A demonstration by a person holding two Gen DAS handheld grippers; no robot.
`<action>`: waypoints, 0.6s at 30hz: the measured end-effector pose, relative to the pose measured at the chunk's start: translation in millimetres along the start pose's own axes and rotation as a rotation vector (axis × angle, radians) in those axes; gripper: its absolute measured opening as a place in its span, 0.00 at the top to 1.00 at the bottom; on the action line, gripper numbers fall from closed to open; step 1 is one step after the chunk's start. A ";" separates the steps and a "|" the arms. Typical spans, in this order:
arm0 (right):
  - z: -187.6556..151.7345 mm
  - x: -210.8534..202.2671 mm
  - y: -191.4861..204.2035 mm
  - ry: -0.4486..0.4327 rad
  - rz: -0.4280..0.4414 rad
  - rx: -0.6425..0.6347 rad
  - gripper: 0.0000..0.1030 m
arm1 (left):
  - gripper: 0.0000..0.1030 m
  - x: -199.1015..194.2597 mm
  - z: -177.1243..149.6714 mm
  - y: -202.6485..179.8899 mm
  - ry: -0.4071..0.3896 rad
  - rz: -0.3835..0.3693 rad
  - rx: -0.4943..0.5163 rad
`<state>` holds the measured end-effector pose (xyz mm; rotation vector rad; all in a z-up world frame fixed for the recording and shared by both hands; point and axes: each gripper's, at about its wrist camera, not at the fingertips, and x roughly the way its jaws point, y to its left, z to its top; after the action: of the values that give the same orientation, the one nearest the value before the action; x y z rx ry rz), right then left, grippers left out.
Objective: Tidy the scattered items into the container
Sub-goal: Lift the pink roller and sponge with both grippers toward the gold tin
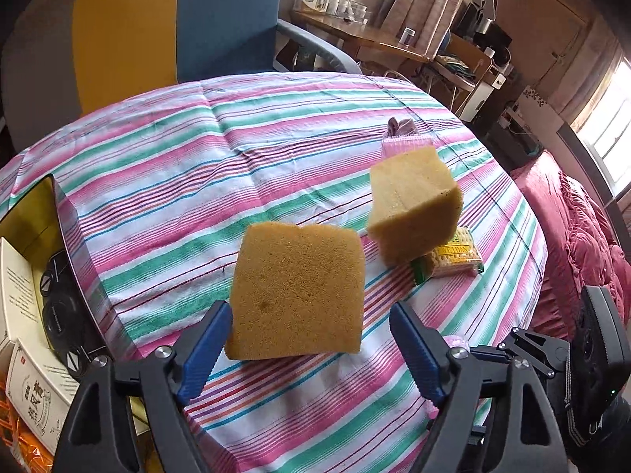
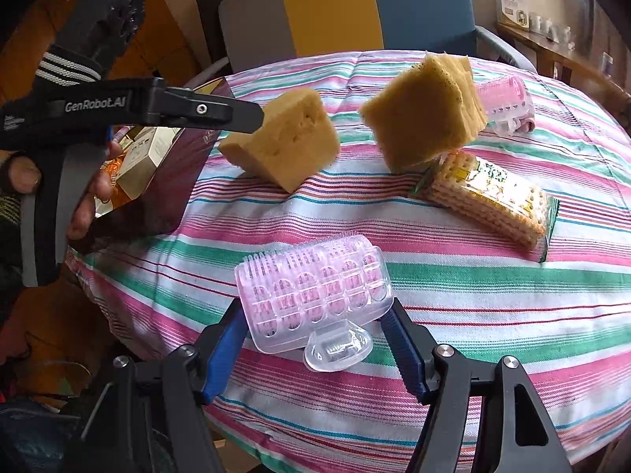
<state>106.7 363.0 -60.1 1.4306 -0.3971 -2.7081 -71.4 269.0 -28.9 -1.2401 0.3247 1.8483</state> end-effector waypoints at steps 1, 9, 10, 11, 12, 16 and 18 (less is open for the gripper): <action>0.4 0.7 0.0 0.000 0.000 0.000 0.32 | 0.19 2.1 0.5 1.3 0.002 0.000 -0.008; 4.4 3.2 0.0 -0.004 -0.002 0.011 0.32 | 0.41 -9.6 -11.2 12.8 -0.057 -0.027 -0.112; 5.1 3.3 0.6 -0.003 -0.004 0.012 0.32 | 0.47 -12.6 -14.5 12.8 -0.066 -0.027 -0.117; 5.9 3.4 1.3 -0.002 -0.007 0.013 0.32 | 0.55 -15.7 -17.5 11.8 -0.076 -0.030 -0.117; 6.7 3.4 1.9 -0.002 -0.009 0.015 0.32 | 0.59 -18.6 -19.4 9.4 -0.086 -0.030 -0.109; 10.0 1.5 5.0 0.002 -0.022 0.011 0.33 | 0.76 -31.7 -22.9 -2.9 -0.130 -0.007 -0.065; 11.9 -0.8 8.8 -0.002 -0.027 0.004 0.33 | 0.76 -34.9 -22.1 -6.5 -0.134 0.005 -0.052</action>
<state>96.8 357.0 -50.8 1.4442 -0.3860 -2.7318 -47.9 241.2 -8.1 -1.1440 0.2073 1.9443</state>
